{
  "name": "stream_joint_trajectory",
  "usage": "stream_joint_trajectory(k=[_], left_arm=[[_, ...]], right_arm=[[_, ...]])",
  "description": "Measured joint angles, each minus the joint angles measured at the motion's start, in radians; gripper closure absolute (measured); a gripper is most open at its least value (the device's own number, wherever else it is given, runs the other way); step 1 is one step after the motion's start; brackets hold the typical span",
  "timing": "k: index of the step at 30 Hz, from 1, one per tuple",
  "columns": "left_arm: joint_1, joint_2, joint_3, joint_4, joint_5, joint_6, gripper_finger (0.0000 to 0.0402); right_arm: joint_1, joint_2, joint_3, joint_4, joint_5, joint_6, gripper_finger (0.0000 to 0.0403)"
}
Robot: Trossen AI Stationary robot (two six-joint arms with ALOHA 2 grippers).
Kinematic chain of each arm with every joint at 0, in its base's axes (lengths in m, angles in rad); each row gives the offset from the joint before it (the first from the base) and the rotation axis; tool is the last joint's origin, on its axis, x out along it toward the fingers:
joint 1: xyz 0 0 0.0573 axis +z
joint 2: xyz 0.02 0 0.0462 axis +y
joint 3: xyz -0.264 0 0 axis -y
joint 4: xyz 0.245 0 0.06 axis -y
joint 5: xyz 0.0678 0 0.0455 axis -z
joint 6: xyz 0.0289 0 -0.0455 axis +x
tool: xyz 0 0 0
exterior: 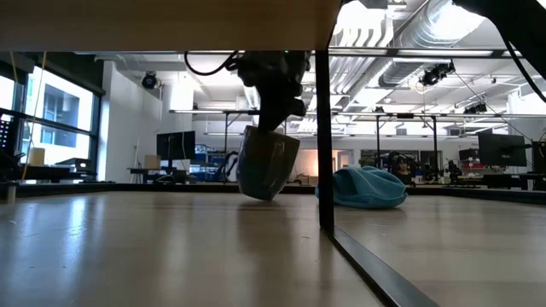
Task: Stack small to large cups/mugs on shelf
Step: Put the brown mug on the shelf
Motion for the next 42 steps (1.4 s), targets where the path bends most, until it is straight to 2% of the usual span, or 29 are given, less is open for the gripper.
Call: stream_joint_trajectory(k=[26,29,36,42], left_arm=[[0.0,0.0,0.0,0.0,0.037,-0.02,0.014],[0.0,0.0,0.0,0.0,0.049,-0.023,0.014],[0.0,0.0,0.0,0.001,0.05,-0.025,0.014],[0.0,0.0,0.0,0.001,0.051,-0.025,0.014]], right_arm=[[-0.011,0.005,-0.003,0.097,-0.016,0.083,0.0386],[-0.015,0.005,-0.004,0.119,-0.03,0.095,0.0372],[-0.032,0.005,-0.004,0.132,-0.04,0.137,0.0314],[-0.035,0.005,-0.004,0.135,-0.042,0.137,0.0306]])
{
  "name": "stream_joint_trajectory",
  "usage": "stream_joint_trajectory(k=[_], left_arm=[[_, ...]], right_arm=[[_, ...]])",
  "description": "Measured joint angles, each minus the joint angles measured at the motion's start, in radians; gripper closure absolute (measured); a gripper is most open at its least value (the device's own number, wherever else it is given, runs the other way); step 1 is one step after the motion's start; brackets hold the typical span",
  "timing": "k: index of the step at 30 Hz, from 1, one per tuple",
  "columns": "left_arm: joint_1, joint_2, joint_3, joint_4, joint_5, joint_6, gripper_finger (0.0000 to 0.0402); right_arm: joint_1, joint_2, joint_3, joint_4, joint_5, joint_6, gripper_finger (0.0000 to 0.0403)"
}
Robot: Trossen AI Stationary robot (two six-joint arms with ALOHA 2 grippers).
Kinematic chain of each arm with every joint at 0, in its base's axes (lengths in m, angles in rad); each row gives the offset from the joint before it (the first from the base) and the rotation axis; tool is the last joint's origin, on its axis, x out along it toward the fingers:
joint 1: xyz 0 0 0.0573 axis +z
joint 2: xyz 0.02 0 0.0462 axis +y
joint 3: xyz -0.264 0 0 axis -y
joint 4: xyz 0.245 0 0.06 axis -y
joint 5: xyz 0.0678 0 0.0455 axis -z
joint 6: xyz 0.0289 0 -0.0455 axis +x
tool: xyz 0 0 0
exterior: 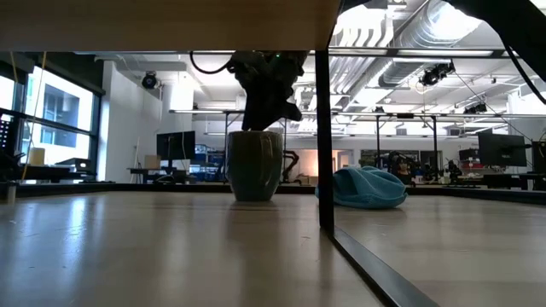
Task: Stack small to large cups/mugs on shelf
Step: Put the brown mug on the shelf
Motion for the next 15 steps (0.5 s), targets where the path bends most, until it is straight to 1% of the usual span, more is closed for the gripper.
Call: stream_joint_trajectory(k=[5,11,15], left_arm=[[0.0,0.0,0.0,0.0,0.0,0.0,0.014],[0.0,0.0,0.0,0.0,0.0,-0.003,0.014],[0.0,0.0,0.0,0.0,0.0,-0.004,0.014]], right_arm=[[0.001,0.0,0.0,0.029,-0.053,-0.075,0.0305],[0.001,0.0,0.0,0.065,-0.146,-0.109,0.0305],[0.001,-0.003,0.0,0.062,-0.211,-0.184,0.0305]])
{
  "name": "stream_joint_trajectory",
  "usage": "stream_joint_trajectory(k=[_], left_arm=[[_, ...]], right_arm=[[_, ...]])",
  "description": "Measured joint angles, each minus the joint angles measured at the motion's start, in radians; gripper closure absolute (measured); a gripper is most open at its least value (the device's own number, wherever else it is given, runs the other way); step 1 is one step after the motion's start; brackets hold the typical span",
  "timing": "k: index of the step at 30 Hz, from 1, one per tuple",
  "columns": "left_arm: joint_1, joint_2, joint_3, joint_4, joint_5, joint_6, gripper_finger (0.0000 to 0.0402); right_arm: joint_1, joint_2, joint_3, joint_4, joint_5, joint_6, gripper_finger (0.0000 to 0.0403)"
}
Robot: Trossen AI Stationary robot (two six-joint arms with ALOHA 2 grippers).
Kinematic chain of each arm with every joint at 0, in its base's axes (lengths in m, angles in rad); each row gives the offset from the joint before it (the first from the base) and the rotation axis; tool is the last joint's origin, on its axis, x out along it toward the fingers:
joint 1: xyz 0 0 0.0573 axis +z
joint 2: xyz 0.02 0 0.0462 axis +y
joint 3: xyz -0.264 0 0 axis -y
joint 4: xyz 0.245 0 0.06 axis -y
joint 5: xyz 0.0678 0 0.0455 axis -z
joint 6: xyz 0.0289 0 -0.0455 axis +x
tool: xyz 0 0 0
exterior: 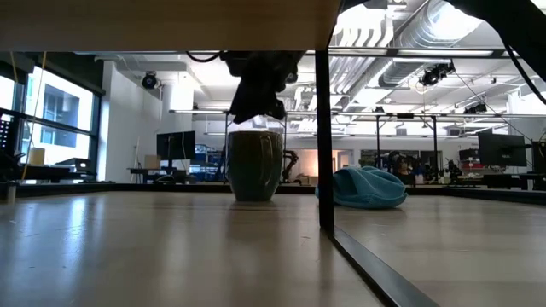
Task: Stack small to large cups/mugs on shelf
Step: Put the brown mug on the shelf
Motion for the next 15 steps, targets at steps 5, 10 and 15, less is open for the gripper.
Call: stream_joint_trajectory(k=[5,10,15], left_arm=[[0.0,0.0,0.0,0.008,0.0,0.0,0.014],[0.0,0.0,0.0,0.008,0.0,-0.003,0.014],[0.0,0.0,0.0,0.009,-0.006,-0.011,0.014]], right_arm=[[-0.011,-0.021,0.002,-0.063,-0.03,-0.145,0.0305],[-0.042,-0.035,0.059,-0.194,-0.026,-0.327,0.0305],[-0.05,-0.037,0.118,-0.27,0.001,-0.537,0.0305]])
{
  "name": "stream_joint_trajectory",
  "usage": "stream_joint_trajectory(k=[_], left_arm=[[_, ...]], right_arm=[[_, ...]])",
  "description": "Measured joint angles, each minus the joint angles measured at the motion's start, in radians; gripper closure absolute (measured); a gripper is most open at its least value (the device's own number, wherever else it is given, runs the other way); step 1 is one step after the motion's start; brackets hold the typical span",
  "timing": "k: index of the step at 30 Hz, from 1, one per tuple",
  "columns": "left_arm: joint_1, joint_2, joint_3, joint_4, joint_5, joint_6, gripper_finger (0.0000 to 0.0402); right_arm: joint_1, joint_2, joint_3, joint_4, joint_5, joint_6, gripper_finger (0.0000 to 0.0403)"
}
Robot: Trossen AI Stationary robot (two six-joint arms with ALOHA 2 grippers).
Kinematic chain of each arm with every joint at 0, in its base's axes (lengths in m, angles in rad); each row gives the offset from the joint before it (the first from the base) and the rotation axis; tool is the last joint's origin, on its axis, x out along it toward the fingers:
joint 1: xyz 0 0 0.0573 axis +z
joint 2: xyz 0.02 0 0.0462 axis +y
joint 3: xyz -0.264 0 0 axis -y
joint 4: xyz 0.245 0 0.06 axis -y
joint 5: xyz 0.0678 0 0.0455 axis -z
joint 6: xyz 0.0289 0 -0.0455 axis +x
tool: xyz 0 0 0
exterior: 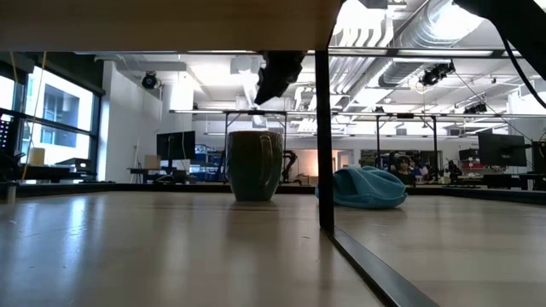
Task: Stack small to large cups/mugs on shelf
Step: Put the brown mug on the shelf
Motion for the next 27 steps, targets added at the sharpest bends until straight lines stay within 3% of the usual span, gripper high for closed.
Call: stream_joint_trajectory(k=[9,27], left_arm=[[0.0,0.0,0.0,-0.001,-0.001,-0.011,0.014],[0.0,0.0,0.0,-0.002,-0.023,-0.011,0.014]], right_arm=[[0.018,0.004,0.006,-0.055,0.096,-0.2,0.0305],[0.023,0.006,-0.098,-0.006,0.167,-0.25,0.0305]])
